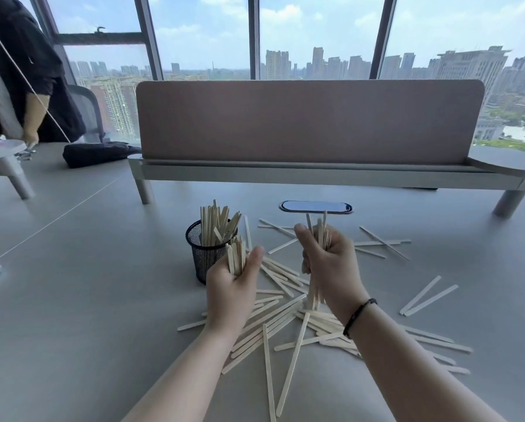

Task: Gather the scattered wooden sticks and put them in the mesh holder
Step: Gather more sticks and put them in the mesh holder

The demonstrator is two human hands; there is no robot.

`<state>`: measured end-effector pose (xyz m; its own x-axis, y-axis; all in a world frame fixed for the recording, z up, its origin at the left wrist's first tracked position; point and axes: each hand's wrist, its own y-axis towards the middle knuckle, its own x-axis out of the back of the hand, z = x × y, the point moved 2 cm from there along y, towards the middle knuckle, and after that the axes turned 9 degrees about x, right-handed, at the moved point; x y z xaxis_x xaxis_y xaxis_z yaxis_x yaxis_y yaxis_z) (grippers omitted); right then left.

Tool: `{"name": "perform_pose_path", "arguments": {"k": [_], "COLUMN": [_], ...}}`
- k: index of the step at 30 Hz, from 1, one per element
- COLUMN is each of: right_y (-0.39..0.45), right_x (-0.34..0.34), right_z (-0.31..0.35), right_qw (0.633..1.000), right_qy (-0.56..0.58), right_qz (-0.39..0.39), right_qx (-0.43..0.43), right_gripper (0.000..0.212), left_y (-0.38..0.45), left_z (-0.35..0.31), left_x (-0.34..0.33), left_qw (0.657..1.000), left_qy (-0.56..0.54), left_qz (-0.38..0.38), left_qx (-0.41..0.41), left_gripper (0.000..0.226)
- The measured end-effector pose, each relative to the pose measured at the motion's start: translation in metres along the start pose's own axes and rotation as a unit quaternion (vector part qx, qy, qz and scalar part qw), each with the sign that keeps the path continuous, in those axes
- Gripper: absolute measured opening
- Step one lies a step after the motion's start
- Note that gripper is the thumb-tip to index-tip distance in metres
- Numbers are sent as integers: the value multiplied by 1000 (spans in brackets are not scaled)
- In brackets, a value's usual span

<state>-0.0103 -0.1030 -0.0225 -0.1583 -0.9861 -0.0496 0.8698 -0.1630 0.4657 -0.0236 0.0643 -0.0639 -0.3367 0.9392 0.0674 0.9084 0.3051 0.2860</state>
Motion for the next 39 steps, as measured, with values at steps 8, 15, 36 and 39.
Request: {"name": "perform_pose_path", "arguments": {"k": [8, 15, 36, 39], "right_y": [-13, -2, 67, 70], "right_x": [-7, -12, -173, -167], "right_z": [-8, -1, 32, 37], "right_qw": [999, 998, 990, 986], "right_qy": [-28, 22, -45, -80], "right_qz": [35, 11, 133, 137], "right_qx": [-11, -59, 19, 43], "right_gripper": [65, 72, 18, 9], "left_y": [-6, -6, 19, 21], "left_z": [-14, -17, -15, -8], "left_x": [-1, -2, 17, 18], "left_qw": [1000, 999, 972, 969], "left_qy": [11, -31, -177, -184], "left_qz": [7, 27, -126, -124], "left_qx": [-26, 23, 93, 110], "left_gripper": [55, 69, 51, 59]}}
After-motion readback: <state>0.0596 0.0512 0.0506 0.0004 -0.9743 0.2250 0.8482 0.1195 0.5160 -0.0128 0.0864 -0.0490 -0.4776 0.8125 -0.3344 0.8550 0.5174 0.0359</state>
